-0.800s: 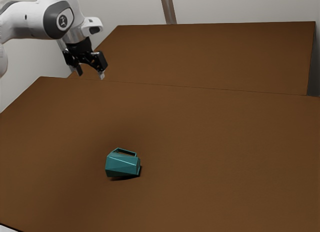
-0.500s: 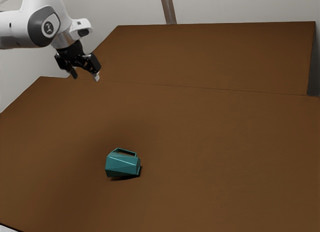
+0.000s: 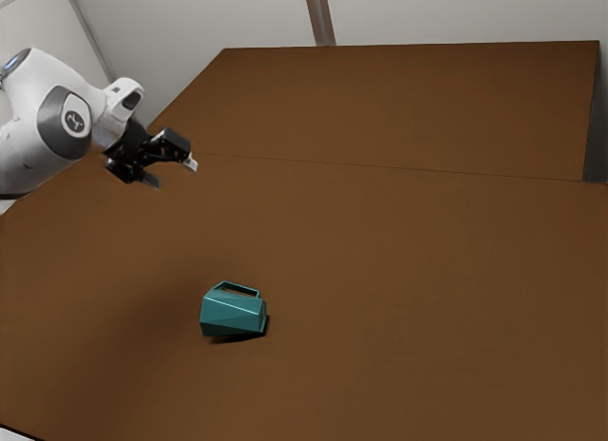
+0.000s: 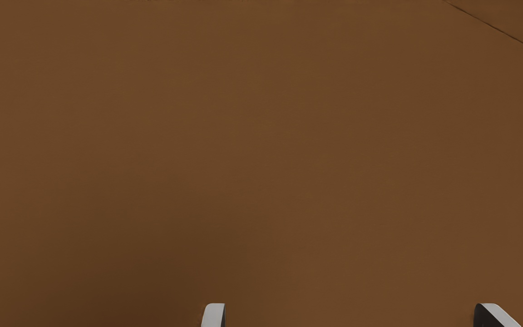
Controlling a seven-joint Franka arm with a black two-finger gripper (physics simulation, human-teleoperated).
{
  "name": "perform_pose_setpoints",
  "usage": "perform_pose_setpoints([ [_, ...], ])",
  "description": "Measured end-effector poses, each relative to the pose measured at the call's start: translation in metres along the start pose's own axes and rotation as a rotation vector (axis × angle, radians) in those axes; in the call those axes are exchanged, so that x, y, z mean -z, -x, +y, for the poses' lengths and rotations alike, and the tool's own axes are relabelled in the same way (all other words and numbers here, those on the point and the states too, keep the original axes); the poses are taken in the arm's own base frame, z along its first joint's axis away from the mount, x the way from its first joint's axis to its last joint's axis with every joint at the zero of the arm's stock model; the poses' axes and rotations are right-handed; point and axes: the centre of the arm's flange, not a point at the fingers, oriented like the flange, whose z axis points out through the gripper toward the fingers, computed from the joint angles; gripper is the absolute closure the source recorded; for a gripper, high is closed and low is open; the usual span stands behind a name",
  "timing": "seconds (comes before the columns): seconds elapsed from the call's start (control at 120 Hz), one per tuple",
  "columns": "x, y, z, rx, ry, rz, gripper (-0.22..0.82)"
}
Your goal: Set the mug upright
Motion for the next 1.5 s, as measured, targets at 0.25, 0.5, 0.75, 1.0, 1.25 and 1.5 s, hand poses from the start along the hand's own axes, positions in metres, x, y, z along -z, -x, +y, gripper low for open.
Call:
perform_pose_setpoints([
  [0.25, -0.065, 0.015, -0.013, 0.196, 0.104, 0.005, 0.01],
  [0.5, -0.098, 0.04, -0.013, 0.209, 0.129, -0.057, 0.01],
  [0.75, -0.105, 0.086, -0.057, 0.195, 0.114, -0.125, 0.0],
  [1.0, -0.117, 0.109, -0.07, 0.105, 0.105, -0.161, 0.0],
  [1.25, -0.127, 0.119, -0.053, 0.002, 0.116, -0.178, 0.0],
  [1.5, -0.133, 0.138, -0.045, -0.018, 0.145, -0.182, 0.01],
])
